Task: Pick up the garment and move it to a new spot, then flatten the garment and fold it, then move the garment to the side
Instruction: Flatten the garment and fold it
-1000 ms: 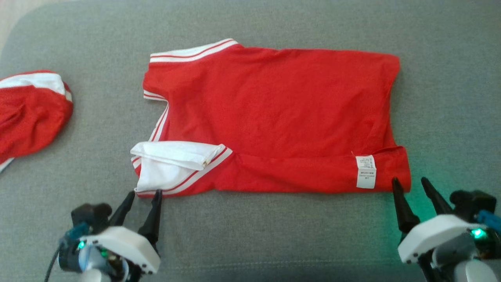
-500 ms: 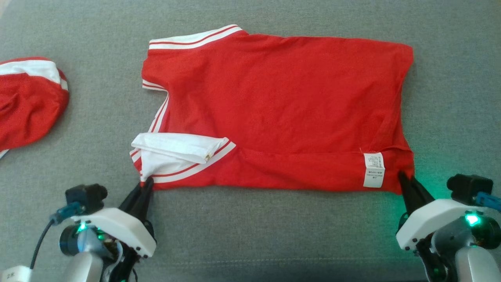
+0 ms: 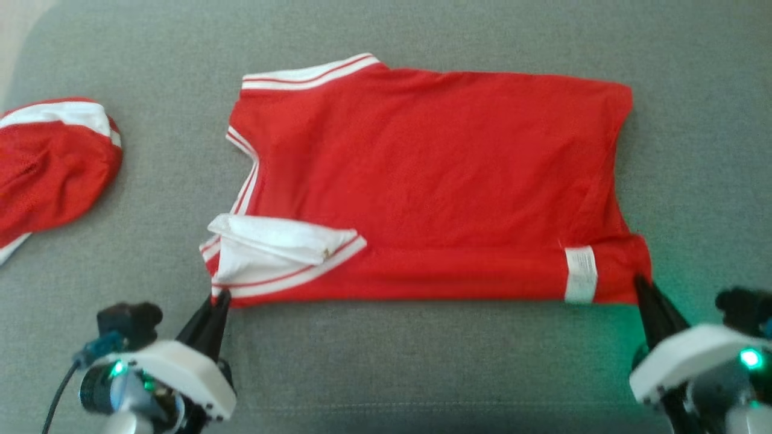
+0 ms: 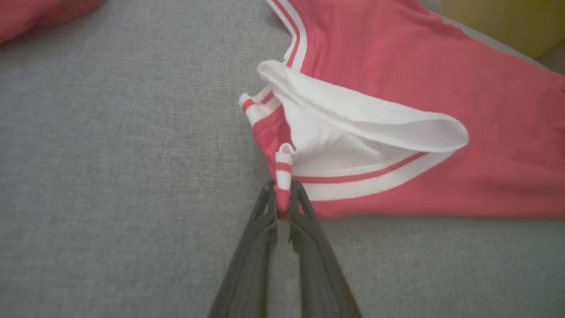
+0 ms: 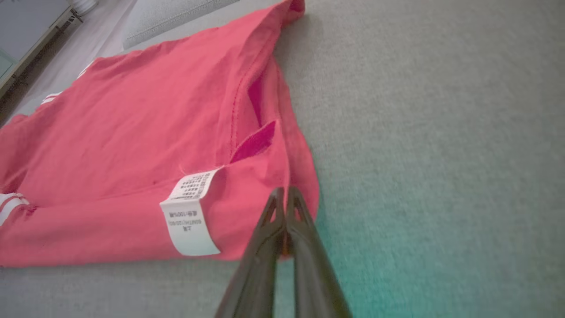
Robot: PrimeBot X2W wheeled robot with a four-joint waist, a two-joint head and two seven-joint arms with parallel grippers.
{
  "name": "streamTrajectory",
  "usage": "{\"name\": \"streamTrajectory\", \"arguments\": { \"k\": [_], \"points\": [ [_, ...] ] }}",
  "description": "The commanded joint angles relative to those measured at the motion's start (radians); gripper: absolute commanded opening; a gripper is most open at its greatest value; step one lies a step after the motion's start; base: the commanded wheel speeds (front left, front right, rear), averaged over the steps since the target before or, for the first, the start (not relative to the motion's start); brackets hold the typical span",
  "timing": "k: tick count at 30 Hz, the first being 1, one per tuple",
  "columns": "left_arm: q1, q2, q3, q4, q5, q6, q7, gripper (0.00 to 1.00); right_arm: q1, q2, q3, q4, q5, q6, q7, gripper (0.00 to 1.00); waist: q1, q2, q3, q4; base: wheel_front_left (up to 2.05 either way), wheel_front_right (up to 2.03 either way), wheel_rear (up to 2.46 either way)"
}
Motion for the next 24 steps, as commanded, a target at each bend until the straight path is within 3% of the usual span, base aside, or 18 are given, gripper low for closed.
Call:
{"name": "streamTrajectory", "arguments": {
  "k": [1,15,16,17,18,24],
  "points": [
    [0.008,0.031,0.049,-0.054,0.005,0.013,0.009,0.0,0.027,-0.007,0.009,-0.051,0.01,-0.001,0.01,0.0,0.0,0.0,-0.017,0.002,0.0,0.0,0.0],
    [0.173,0.055,0.065,-0.215,-0.013,0.094,0.115,0.0,0.199,-0.007,-0.01,-0.131,0.064,-0.001,0.082,0.0,0.0,0.0,-0.095,0.001,0.0,0.0,0.0],
    [0.175,0.054,0.059,-0.216,-0.012,0.096,0.121,0.36,0.201,-0.007,-0.008,-0.132,0.064,-0.001,0.084,0.0,0.0,0.0,-0.097,0.002,0.0,0.0,0.0],
    [0.174,0.051,0.053,-0.214,-0.012,0.096,0.128,1.0,0.204,-0.007,-0.004,-0.129,0.066,-0.001,0.091,0.36,0.0,0.0,-0.1,0.002,0.0,0.0,0.0],
    [0.172,0.045,0.049,-0.211,-0.016,0.096,0.128,1.0,0.204,-0.007,0.0,-0.131,0.066,-0.001,0.092,1.0,0.0,0.0,-0.103,0.003,0.0,0.0,0.0],
    [0.168,0.031,0.051,-0.197,0.026,0.137,0.071,1.0,0.16,-0.007,-0.003,-0.183,-0.019,-0.001,0.006,1.0,0.0,0.0,-0.123,-0.007,0.0,0.0,0.0]
  ]
}}
